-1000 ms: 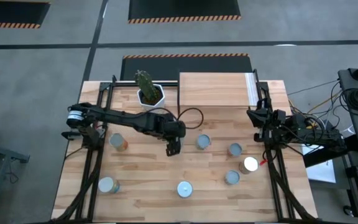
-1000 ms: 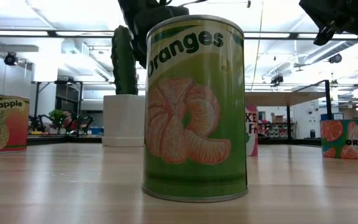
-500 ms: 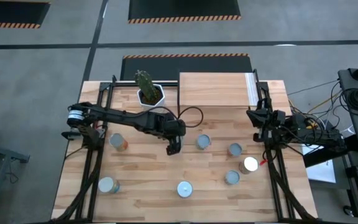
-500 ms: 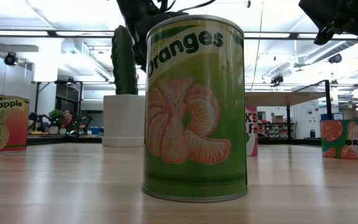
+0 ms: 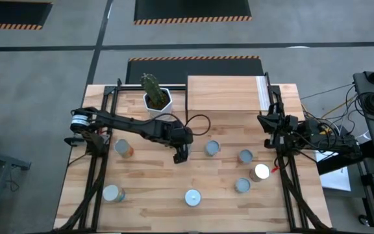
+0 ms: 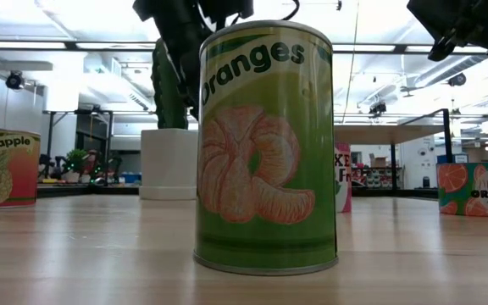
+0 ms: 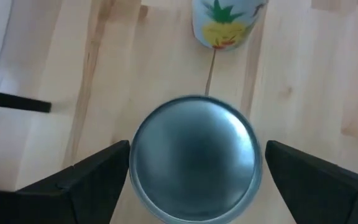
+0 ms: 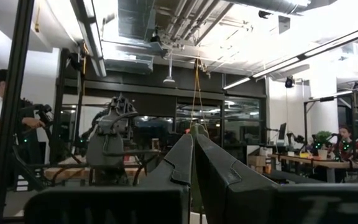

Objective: Pick and place cans onto a shelf
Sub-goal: Put the canned cherries on the shelf

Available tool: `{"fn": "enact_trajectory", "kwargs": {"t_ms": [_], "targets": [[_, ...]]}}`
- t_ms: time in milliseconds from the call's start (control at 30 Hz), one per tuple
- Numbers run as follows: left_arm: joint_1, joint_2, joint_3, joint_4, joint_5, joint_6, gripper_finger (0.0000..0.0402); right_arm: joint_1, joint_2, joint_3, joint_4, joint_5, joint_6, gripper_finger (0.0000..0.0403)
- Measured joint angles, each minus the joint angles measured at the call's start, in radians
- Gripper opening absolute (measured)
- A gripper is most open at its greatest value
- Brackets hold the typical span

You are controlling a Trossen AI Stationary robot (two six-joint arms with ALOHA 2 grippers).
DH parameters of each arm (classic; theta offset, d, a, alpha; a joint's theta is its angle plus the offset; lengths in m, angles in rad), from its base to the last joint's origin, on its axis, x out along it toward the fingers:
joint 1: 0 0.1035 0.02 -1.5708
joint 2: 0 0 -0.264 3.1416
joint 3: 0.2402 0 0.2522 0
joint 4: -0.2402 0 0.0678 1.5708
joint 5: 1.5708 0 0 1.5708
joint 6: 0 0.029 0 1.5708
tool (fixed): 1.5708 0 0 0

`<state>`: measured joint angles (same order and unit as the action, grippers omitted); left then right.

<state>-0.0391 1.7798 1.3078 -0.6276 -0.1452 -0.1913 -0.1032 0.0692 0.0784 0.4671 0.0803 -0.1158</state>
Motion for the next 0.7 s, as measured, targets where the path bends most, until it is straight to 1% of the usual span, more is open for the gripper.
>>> {"fn": "enact_trajectory", "kwargs": {"t_ms": [233, 500, 700], "targets": [[0.0, 0.0, -0.023, 0.022, -0.003, 0.0, 0.0345, 0.0, 0.0, 0.0, -0.006, 0.0, -0.003, 0.0009], [0.0, 0.0, -0.023, 0.024, -0.004, -0.003, 0.0306, 0.0, 0.0, 0.0, -0.006, 0.0, -0.008, 0.0009], [-0.001, 0.0, 0.002, 0.015, -0.005, -0.03, 0.0312, 0.0, 0.0, 0.0, -0.006, 0.0, -0.008, 0.0009]]}}
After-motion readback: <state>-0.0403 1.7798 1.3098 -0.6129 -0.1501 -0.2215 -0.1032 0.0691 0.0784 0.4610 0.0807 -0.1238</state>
